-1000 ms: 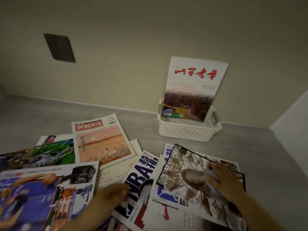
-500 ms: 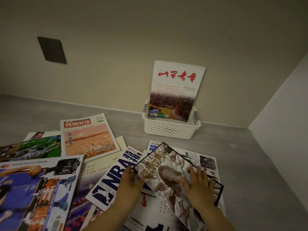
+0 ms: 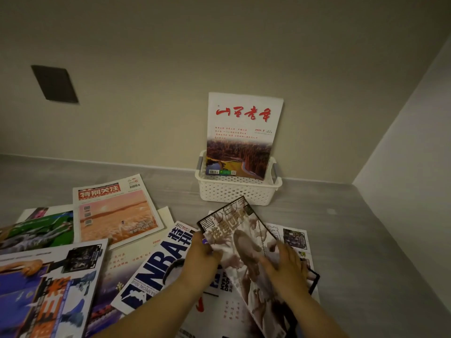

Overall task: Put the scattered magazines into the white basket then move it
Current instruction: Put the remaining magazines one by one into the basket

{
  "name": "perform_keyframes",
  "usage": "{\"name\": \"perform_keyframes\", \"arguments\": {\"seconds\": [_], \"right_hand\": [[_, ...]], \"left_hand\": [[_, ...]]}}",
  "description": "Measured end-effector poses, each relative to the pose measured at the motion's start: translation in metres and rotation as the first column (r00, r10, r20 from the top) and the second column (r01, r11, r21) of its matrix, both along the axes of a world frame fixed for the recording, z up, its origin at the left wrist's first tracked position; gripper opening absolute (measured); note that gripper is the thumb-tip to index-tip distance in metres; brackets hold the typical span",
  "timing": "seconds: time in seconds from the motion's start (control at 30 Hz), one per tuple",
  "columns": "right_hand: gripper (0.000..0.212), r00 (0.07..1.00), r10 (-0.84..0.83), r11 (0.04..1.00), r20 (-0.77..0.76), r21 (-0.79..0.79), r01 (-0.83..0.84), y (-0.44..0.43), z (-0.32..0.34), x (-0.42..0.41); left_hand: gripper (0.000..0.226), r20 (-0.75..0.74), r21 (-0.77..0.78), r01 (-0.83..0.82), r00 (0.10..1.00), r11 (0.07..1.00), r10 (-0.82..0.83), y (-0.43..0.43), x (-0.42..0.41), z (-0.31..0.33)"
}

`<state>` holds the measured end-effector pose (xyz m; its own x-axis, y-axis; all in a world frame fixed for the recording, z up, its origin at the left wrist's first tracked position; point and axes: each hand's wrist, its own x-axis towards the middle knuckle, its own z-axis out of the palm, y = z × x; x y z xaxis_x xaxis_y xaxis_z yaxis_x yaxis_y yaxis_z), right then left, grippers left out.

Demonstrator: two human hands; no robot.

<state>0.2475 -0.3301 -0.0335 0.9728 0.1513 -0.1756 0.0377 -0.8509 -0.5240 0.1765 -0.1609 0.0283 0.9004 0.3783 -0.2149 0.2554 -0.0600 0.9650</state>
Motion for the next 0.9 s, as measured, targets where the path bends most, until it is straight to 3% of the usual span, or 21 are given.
{"name": "perform_keyframes", "arguments": {"seconds": [0.07, 0.13, 0.2, 0.23, 0.3, 0.43, 0.67, 0.77, 0.9], "right_hand": [[0.056, 0.996, -0.084, 0.966, -0.038, 0.243, 0.090, -0.003, 0.016, 0.012], [0.038, 0.990, -0.105, 0.865, -0.097, 0.483, 0.139, -0.008, 0.039, 0.024], [0.021, 0.996, -0.026, 0.810, -0.090, 0.582, 0.074, -0.016, 0.063, 0.034], [0.030, 0.996, 0.029, 0.790, -0.088, 0.612, 0.031, -0.020, 0.075, 0.038], [0.038, 0.990, 0.114, 0.798, -0.083, 0.601, -0.042, -0.023, 0.096, 0.044], [0.029, 0.989, 0.148, 0.778, -0.002, 0.617, -0.115, -0.010, 0.140, 0.061], [0.018, 0.940, -0.089, 0.766, 0.329, 0.626, -0.147, 0.024, 0.196, 0.123], [0.019, 0.915, -0.179, 0.746, 0.362, 0.656, -0.113, 0.038, 0.191, 0.151], [0.017, 0.914, -0.256, 0.758, 0.316, 0.652, -0.013, 0.048, 0.158, 0.186]], "left_hand": [[0.037, 0.061, -0.013, 0.035, 0.998, 0.999, -0.034, 0.009, 0.004, 0.013], [0.037, 0.116, -0.024, 0.071, 0.991, 0.997, -0.068, 0.020, 0.009, 0.027], [0.038, 0.177, -0.019, 0.121, 0.977, 0.992, -0.116, 0.031, 0.013, 0.042], [0.039, 0.203, -0.028, 0.145, 0.970, 0.989, -0.136, 0.036, 0.015, 0.050], [0.035, 0.242, -0.036, 0.177, 0.956, 0.984, -0.163, 0.047, 0.021, 0.067], [0.030, 0.342, 0.004, 0.127, 0.932, 0.992, -0.121, 0.068, 0.046, 0.107], [0.042, 0.596, 0.085, -0.054, 0.803, 0.995, -0.008, 0.092, 0.123, 0.171], [0.041, 0.640, 0.108, -0.062, 0.768, 0.992, -0.022, 0.093, 0.156, 0.179], [0.043, 0.579, 0.129, -0.051, 0.815, 0.990, -0.033, 0.096, 0.192, 0.160]]}}
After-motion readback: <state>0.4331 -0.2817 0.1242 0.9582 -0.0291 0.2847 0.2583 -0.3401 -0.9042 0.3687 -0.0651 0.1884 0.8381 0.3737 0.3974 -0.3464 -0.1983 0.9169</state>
